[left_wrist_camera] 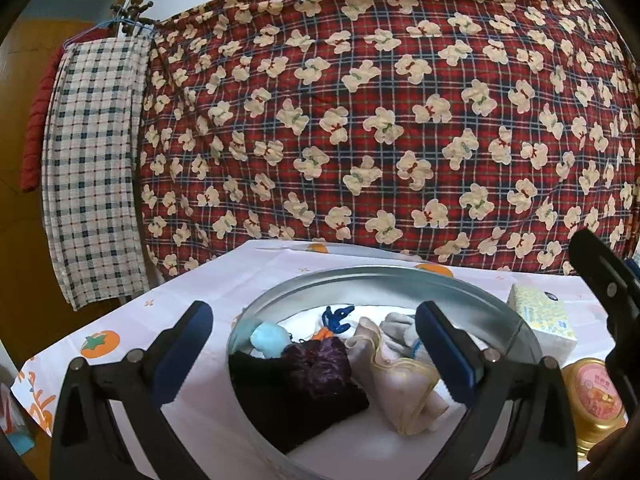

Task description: Organize soft objects

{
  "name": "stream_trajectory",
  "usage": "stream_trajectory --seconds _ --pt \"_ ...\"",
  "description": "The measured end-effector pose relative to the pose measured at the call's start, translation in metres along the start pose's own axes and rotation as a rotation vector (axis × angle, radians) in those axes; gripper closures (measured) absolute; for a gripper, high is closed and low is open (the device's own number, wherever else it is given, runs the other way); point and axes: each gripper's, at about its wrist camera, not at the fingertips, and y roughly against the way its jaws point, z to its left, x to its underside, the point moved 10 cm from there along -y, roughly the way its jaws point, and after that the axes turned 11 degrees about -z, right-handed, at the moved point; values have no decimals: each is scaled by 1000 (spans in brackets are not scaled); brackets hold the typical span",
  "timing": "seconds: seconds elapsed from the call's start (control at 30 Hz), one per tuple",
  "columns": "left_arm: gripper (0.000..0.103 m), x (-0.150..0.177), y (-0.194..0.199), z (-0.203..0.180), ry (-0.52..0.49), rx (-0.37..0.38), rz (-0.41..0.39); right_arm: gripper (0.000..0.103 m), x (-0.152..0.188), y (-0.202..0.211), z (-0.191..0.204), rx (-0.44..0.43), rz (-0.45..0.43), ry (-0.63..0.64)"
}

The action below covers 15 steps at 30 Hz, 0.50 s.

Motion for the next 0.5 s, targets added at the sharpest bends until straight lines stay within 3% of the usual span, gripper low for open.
stream_trajectory --seconds 0.5 --pt "0 1 0 -2 -12 -8 -3 12 0 -1 0 0 3 2"
